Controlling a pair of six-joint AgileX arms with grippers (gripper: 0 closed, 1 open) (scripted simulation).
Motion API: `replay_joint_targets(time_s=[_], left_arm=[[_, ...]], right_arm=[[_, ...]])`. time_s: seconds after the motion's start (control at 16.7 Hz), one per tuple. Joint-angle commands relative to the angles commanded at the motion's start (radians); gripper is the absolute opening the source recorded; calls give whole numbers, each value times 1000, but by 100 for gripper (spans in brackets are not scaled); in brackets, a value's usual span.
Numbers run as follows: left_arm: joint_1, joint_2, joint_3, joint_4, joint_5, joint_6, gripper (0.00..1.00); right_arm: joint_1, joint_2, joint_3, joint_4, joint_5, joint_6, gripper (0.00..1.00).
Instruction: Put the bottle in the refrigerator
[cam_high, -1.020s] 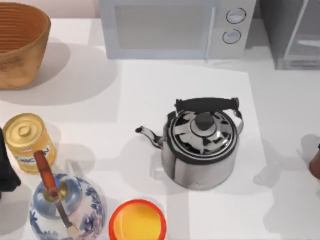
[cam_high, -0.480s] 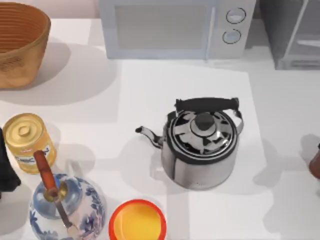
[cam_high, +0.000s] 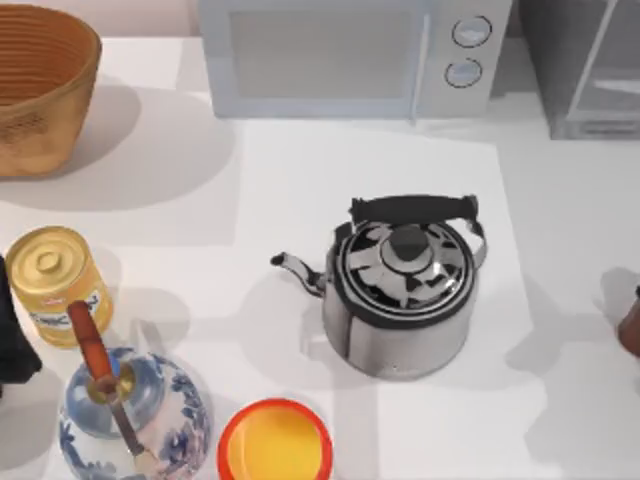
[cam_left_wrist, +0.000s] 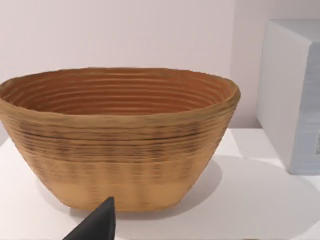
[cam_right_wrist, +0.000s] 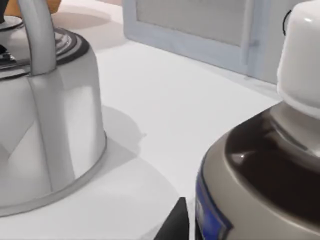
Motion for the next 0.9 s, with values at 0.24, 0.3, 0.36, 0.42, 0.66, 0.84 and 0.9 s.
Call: replay_joint_targets(time_s=[0.24,0.3,0.36,0.42,0.66,0.84,0.9], left_arm=[[0,0,0,0,0,0,100],[0,0,0,0,0,0,100],[0,0,0,0,0,0,100],[0,0,0,0,0,0,100],[0,0,0,0,0,0,100],[0,0,0,0,0,0,100],[0,0,0,0,0,0,100]], right_arm=[[-9,-66,63,-182,-46,-77,1],[-14,-86,86,-246,-62,-107,1],[-19,-107,112,-315,-80,-140,1],[-26,-128,140,-387,-99,-177,1],[-73,-200,255,-707,-170,-358,1],[-125,-234,330,-965,-214,-515,1],[-145,-243,353,-1052,-227,-569,1]])
